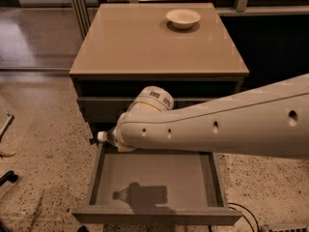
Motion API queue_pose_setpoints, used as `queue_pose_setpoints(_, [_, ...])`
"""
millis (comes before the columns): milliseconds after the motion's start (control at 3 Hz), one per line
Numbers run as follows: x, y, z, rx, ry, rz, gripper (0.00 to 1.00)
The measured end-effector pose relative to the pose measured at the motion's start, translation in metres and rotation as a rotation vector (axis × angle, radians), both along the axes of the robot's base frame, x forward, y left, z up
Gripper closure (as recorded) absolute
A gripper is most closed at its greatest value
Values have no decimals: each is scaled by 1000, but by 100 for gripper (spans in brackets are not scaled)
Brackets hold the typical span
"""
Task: Pick blue plastic bottle from middle drawer and place on counter
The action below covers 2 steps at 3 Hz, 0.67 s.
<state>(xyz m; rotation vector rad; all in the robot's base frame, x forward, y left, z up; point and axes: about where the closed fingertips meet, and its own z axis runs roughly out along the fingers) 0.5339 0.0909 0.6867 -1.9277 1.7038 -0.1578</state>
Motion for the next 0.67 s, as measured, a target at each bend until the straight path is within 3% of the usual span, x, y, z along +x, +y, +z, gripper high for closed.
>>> queue_pose_setpoints(333, [12, -18, 41, -2, -76, -65, 100])
queue_pose_setpoints(667, [31, -57, 97, -25, -212, -140, 100])
